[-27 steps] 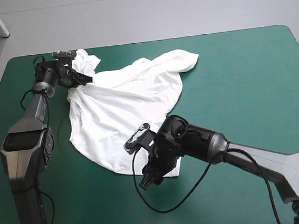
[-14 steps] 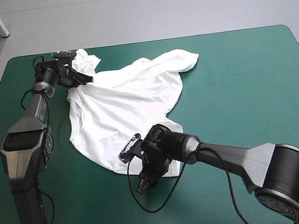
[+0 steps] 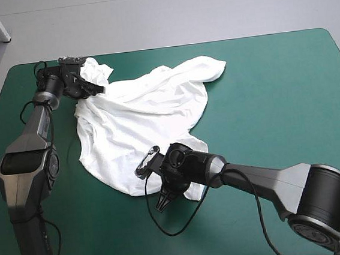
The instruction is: Fold the cloth
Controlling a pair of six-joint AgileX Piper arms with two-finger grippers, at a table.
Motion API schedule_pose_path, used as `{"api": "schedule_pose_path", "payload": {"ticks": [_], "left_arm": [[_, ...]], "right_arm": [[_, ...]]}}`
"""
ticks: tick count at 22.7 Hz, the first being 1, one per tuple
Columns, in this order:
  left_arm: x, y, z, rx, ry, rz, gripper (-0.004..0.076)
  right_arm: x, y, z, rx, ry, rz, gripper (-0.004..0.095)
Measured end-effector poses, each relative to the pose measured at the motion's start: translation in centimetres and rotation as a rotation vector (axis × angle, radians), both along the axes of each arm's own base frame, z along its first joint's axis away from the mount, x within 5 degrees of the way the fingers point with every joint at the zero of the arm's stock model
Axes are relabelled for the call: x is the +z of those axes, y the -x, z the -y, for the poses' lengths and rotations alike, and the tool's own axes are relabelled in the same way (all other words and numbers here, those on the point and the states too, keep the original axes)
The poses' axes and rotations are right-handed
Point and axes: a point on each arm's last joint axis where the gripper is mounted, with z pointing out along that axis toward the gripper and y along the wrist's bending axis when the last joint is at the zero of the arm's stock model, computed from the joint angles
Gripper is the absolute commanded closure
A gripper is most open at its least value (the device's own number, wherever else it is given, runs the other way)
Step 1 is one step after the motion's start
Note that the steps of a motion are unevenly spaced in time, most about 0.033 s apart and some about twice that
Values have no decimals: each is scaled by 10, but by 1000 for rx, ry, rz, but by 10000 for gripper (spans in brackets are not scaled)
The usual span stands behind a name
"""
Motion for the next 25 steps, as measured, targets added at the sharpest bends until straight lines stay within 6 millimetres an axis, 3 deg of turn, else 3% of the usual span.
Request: {"api": "schedule_pose_path", "payload": {"ticks": [3,7,10,11,12,13,14,15,16,17,20,23,25], "left_arm": [[24,6,0,0,1,41,702],[61,19,-1,-2,-14,108,701],[111,40,-4,-6,-43,213,701],[138,54,-4,-12,-48,272,701],[152,61,-4,-12,-50,305,701],[178,76,-4,-12,-50,368,701],[194,85,-5,-11,-50,407,702],[223,103,-3,-13,-18,481,702],[240,114,-2,-16,1,526,702],[271,136,0,-22,31,613,702],[320,176,1,-39,43,750,702],[375,236,-1,-66,-5,909,703],[395,266,-1,-83,-35,973,703]], "right_arm": [[19,-8,9,-47,5,140,926],[71,-13,31,-95,-41,379,926],[141,-12,59,-144,-91,618,925],[180,-9,73,-177,-127,731,926],[198,-7,79,-191,-147,775,926],[238,-2,93,-217,-196,874,926],[258,1,101,-223,-215,930,926],[295,8,117,-235,-250,1028,926],[308,12,123,-239,-264,1065,926],[336,19,138,-253,-290,1143,926],[375,33,162,-273,-331,1253,926],[421,58,201,-299,-430,1401,926],[440,73,221,-308,-492,1483,926]]}}
